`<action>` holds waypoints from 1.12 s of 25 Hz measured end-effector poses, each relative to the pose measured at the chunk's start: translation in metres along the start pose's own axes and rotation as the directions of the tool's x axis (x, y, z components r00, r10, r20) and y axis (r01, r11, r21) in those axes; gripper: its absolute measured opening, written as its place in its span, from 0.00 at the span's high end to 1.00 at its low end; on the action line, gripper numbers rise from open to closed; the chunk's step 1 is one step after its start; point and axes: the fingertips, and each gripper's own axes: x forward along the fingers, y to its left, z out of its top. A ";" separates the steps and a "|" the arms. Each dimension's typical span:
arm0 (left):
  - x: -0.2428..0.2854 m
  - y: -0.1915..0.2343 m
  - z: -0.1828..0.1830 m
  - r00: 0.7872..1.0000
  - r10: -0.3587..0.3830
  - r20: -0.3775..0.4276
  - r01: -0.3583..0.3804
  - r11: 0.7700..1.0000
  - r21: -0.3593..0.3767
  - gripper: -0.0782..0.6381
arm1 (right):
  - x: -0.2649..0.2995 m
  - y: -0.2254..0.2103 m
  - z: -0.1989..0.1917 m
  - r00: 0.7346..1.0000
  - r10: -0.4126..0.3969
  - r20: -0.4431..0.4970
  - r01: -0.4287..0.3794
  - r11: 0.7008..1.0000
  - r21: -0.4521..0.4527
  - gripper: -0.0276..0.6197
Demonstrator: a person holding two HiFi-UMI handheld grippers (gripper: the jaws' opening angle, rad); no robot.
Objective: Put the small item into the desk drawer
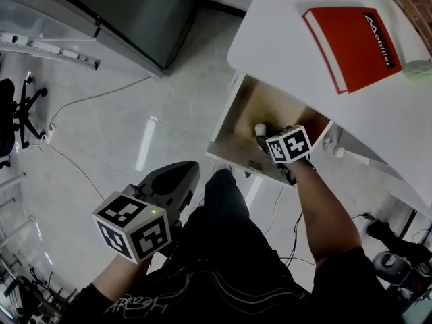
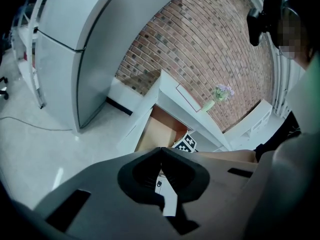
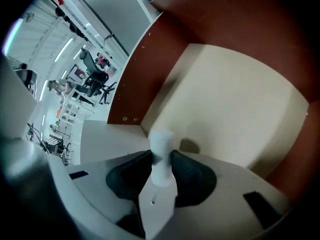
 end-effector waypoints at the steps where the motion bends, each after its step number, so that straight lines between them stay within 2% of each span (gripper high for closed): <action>1: 0.001 0.003 -0.003 1.000 0.003 -0.004 -0.003 1.000 -0.008 0.86 | 0.005 -0.001 -0.002 1.000 -0.001 -0.011 0.001 1.000 -0.007 0.75; 14: 0.008 0.022 -0.021 1.000 0.013 -0.021 -0.014 0.999 -0.051 0.86 | 0.036 -0.011 -0.008 0.998 -0.010 -0.066 0.009 1.000 -0.024 0.74; 20: 0.006 0.024 -0.027 1.000 0.010 -0.023 -0.011 0.998 -0.061 0.86 | 0.037 -0.006 -0.009 0.997 0.018 -0.074 -0.021 0.999 -0.034 0.66; 24: 0.000 0.023 -0.023 1.000 0.005 -0.010 -0.006 0.999 -0.052 0.86 | 0.029 0.002 -0.003 0.999 0.024 -0.046 -0.026 0.999 -0.042 0.63; 28: -0.008 0.017 -0.024 1.000 -0.020 0.003 0.020 0.999 -0.036 0.86 | 0.002 0.009 0.003 1.000 -0.001 0.017 0.002 0.999 -0.049 0.62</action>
